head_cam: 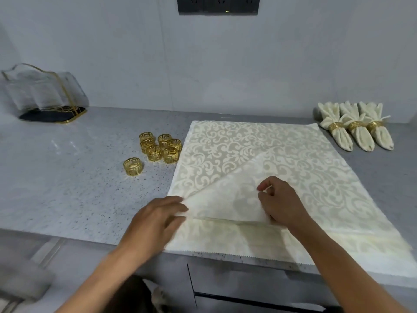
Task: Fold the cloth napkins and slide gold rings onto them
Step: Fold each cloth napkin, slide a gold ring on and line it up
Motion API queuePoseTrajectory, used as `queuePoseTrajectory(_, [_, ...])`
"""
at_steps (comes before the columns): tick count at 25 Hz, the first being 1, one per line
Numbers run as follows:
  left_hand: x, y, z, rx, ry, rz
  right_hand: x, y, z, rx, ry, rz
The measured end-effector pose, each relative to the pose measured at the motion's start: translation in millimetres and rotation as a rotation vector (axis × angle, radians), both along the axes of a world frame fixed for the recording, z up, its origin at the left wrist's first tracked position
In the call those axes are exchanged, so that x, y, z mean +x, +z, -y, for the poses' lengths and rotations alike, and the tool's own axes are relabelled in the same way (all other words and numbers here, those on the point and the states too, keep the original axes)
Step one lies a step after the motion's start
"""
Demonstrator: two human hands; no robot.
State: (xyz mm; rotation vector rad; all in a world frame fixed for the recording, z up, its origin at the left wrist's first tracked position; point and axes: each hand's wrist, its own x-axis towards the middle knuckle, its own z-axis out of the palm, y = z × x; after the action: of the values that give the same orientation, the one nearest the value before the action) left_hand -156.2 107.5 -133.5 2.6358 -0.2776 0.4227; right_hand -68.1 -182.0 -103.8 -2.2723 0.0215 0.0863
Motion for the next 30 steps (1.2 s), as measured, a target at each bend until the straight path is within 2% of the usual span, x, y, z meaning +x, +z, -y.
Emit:
queuePoseTrajectory(6, [-5.5,-3.0,-20.6,-0.099,-0.030,0.046,2.5,-3.1,0.2,-0.125,0.051,0.079])
queuePoseTrajectory(13, [-9.9,-13.0,-12.8,-0.142,0.065,0.180,-3.9,-7.5,0.3,-0.190,0.063,0.138])
queuePoseTrajectory(19, [-15.9,-18.9,-18.5,-0.136,0.172,0.177,-7.2,-8.5,0.0,-0.197,0.058,0.147])
queuePoseTrajectory(23, [-12.8,3.4,0.5,0.010,0.162,0.194,-13.1,-11.3,0.0,-0.307,0.034,0.216])
queuePoseTrajectory(25, [6.8,20.2,25.6,0.103,0.040,0.131,-19.2,-14.9,-2.5,-0.434,0.033,0.282])
queuePoseTrajectory(27, [38.6,25.9,56.6,0.123,-0.104,-0.021,-26.5,-19.8,-6.0,-0.539,0.052,0.325])
queuePoseTrajectory(30, [80.4,7.4,86.4,0.244,-0.171,-0.206,-36.4,-22.9,-6.0,-0.672,0.041,0.405])
